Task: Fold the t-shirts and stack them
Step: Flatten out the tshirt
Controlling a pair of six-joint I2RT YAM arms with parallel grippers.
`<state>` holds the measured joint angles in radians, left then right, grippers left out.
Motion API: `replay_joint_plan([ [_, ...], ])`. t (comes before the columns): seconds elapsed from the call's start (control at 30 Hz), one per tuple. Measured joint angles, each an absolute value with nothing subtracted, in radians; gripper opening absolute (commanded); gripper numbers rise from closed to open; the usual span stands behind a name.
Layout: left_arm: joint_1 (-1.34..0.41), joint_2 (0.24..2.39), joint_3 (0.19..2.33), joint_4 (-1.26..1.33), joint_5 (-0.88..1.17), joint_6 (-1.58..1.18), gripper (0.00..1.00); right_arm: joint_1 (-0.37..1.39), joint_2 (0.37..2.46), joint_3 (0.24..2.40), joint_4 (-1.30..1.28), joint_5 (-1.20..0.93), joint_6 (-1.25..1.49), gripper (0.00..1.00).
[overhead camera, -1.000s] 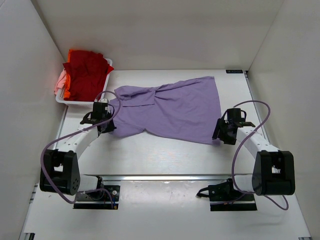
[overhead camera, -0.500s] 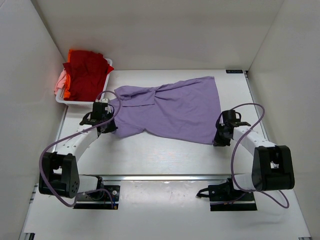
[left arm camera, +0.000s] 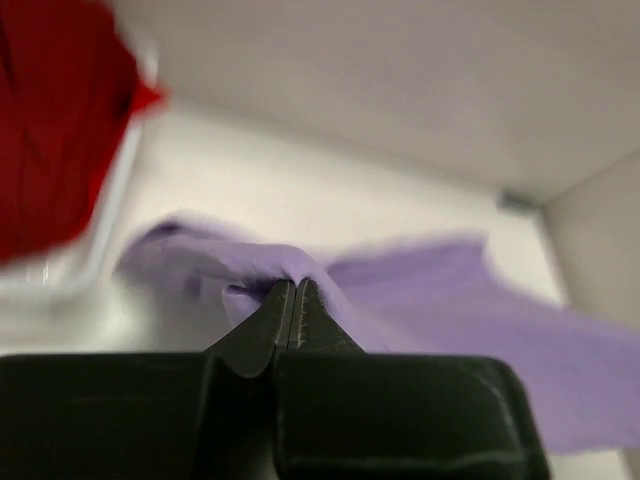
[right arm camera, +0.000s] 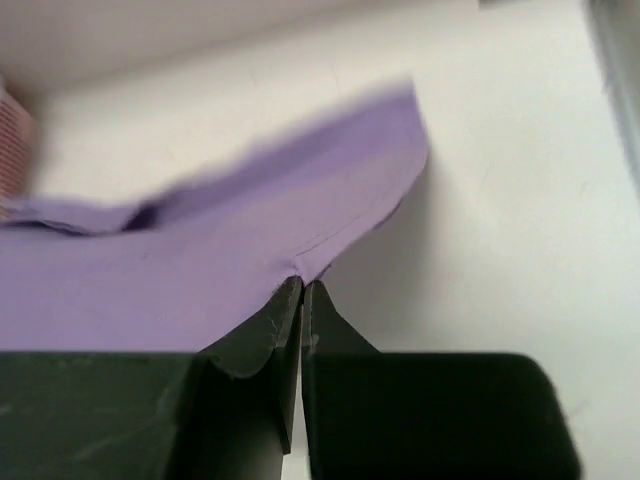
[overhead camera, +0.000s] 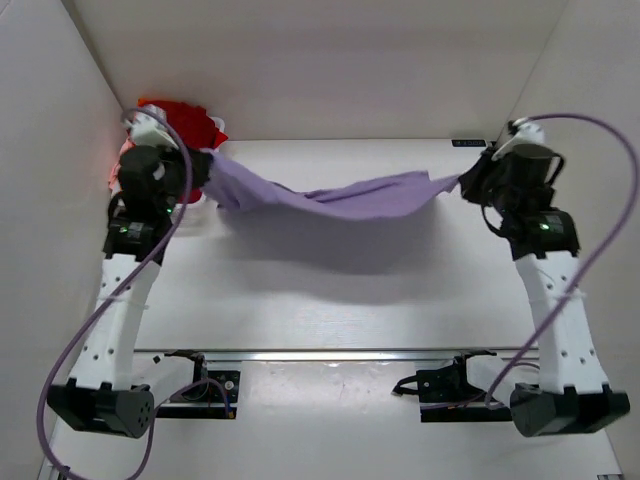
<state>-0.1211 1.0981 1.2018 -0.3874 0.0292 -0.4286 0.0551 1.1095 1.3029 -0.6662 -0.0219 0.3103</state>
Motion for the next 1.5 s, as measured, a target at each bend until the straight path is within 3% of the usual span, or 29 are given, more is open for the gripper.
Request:
replay_joint_plan([
  [0.27, -0.121, 1.09, 1.688, -0.408, -0.015, -0.421, 0.0, -0.089, 1.029, 1.711, -0.727, -0.089, 0.267, 0.0],
  [0.43, -0.121, 1.14, 1.785, -0.409, -0.016, -0.412, 0.0, -0.062, 1.097, 1.831, -0.722, -0.1, 0.234, 0.0],
  [0.77, -0.114, 1.583, 1.864, -0.448, 0.025, -0.393, 0.0, -0.051, 1.535, 1.849, -0.709, -0.121, 0.188, 0.0],
  [0.97, -0.114, 1.858, 2.164, -0.53, 0.038, -0.368, 0.0, -0.047, 1.785, 2.167, -0.775, -0.096, 0.167, 0.0],
  [1.27, -0.096, 1.582, 2.058, -0.511, 0.047, -0.366, 0.0, -0.068, 1.559, 2.159, -0.739, -0.097, 0.174, 0.0],
  [1.5, -0.117, 1.24, 1.631, -0.426, 0.062, -0.361, 0.0, -0.096, 1.314, 1.715, -0.636, -0.124, 0.176, 0.0],
])
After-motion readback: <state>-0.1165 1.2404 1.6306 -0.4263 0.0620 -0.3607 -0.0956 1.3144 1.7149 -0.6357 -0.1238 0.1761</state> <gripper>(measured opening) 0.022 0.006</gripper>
